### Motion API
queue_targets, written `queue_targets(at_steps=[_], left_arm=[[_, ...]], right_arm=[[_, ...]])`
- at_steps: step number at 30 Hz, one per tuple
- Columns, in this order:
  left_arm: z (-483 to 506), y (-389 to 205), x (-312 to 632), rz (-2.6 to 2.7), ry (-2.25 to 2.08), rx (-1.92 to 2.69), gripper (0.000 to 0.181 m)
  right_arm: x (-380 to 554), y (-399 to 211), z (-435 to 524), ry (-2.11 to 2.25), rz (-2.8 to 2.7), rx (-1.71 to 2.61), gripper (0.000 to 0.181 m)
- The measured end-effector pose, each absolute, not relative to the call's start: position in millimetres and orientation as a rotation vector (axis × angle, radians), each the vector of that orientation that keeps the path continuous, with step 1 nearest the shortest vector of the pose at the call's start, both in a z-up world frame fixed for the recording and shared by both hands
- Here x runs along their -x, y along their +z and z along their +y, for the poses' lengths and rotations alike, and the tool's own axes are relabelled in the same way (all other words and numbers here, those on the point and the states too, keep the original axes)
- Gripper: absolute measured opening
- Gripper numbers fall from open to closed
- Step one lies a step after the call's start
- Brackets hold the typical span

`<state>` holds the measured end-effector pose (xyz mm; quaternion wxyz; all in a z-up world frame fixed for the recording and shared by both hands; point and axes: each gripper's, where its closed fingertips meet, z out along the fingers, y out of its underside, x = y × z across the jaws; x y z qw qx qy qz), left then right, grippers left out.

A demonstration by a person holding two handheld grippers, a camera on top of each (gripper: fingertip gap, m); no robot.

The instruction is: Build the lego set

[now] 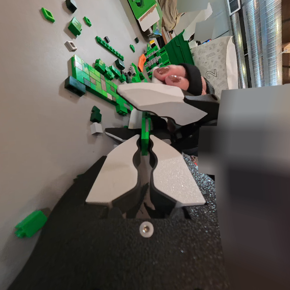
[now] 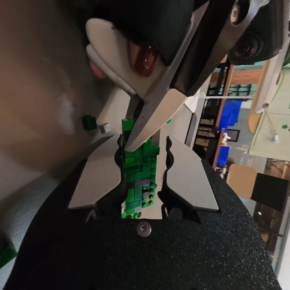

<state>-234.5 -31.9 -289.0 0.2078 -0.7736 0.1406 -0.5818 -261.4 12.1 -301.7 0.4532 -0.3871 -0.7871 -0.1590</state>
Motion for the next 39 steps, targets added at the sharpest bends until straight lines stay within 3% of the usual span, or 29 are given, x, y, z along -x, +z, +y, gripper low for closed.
queue_targets(at_steps=[8,14,20,27,30,39], left_arm=[[-32.2,-296.1,233.2,0.47,-1.468,2.211,0.006],[-35.1,-288.9,229.4,0.487,-1.514,2.17,0.006],[-29.6,-285.3,236.0,0.323,-1.671,2.132,0.006],[-29.6,-287.8,235.8,0.366,-1.621,2.144,0.006],[-30.9,-289.4,233.6,0.496,-1.465,2.159,0.006],[-32.4,-290.4,231.6,0.591,-1.351,2.164,0.007]], right_arm=[[257.7,-303.2,-1.6,-0.313,-2.1,1.016,0.058],[260.7,-307.5,-2.9,-0.366,-2.112,0.967,0.042],[268.9,-296.0,2.9,-0.521,-2.0,0.8,0.038],[268.1,-300.6,2.4,-0.412,-1.99,0.9,0.04],[266.1,-303.2,2.6,-0.327,-2.008,1.01,0.051],[265.3,-306.6,-1.1,-0.325,-2.047,0.985,0.042]])
